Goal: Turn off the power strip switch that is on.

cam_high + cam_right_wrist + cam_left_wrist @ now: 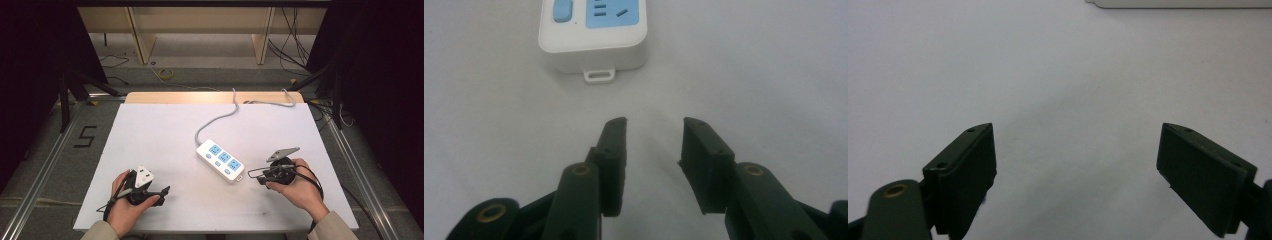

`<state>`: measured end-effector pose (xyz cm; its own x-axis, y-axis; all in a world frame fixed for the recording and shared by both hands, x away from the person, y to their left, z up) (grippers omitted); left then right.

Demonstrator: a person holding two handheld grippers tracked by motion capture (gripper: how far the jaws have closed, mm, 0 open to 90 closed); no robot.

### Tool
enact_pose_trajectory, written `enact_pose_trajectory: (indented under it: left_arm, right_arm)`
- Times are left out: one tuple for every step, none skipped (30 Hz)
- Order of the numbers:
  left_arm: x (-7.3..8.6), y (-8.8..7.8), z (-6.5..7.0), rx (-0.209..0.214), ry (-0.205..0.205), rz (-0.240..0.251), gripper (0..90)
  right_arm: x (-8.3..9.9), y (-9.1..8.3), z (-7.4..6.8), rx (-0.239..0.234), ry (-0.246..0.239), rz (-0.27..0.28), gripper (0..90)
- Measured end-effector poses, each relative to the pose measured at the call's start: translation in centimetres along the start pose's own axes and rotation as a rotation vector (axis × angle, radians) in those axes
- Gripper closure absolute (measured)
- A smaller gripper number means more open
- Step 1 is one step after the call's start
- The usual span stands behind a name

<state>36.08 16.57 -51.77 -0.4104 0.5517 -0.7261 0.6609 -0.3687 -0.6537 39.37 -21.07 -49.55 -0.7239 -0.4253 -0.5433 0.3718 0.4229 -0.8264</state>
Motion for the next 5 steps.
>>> enact_pose_trajectory:
  left_arm:
    - [0.02,0.02,-0.01,0.001,-0.002,-0.001,15.8]
    - [0.05,0.05,-0.03,0.002,-0.003,-0.001,15.8]
    - [0.09,0.08,-0.06,0.003,-0.004,-0.003,15.8]
    - [0.11,0.13,-0.08,0.003,-0.01,-0.002,15.8]
    - [0.18,0.17,-0.18,0.001,-0.01,-0.004,15.7]
  right_arm:
    - [0.04,0.0,-0.01,-0.001,0.006,0.0,62.7]
    - [0.09,0.02,0.01,-0.003,0.012,0.0,62.4]
    - [0.13,0.07,0.04,-0.003,0.014,0.003,62.2]
    - [0.17,0.11,0.08,-0.002,0.014,0.004,61.7]
    - [0.2,0.15,0.09,-0.003,0.014,0.007,61.2]
Point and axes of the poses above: each handheld gripper's, and its own axes: y roughly forward along the jaws, x roughly out of its underside, z roughly to its right, the point moved 6 cm from there along y, roughly forward along the jaws, and after that the axes turned 10 degrees about y, right-handed, at the moved point
